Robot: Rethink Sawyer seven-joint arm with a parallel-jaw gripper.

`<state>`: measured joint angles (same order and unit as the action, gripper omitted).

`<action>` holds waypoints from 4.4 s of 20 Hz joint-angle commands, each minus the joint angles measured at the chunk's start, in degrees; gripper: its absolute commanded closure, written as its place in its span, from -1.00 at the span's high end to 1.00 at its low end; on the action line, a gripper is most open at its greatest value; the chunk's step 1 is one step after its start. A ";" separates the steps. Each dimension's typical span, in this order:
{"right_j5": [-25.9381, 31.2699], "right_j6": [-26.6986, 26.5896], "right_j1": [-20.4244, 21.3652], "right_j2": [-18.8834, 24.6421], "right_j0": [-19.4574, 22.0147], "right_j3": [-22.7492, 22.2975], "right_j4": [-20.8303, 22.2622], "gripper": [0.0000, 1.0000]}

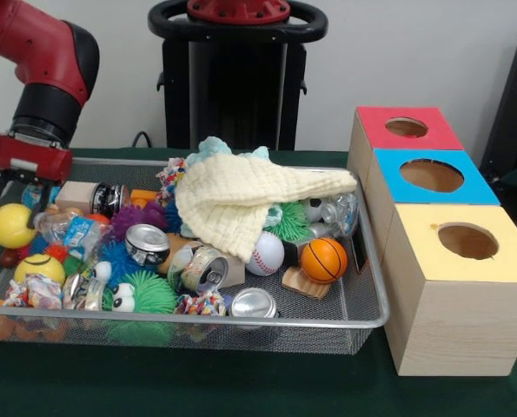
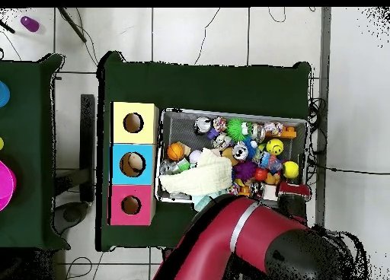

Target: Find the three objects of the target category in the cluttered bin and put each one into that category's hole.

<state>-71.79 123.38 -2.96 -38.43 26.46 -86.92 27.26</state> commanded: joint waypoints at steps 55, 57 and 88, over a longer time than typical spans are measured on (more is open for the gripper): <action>43.44 12.03 20.30 9.81 -10.52 -10.15 5.82 1.00; 46.69 11.47 22.65 11.21 -10.24 -11.06 6.38 1.00; 54.00 12.15 26.47 30.67 6.54 -19.63 3.82 1.00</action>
<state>-24.76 123.42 23.30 -21.90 28.73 -101.14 30.88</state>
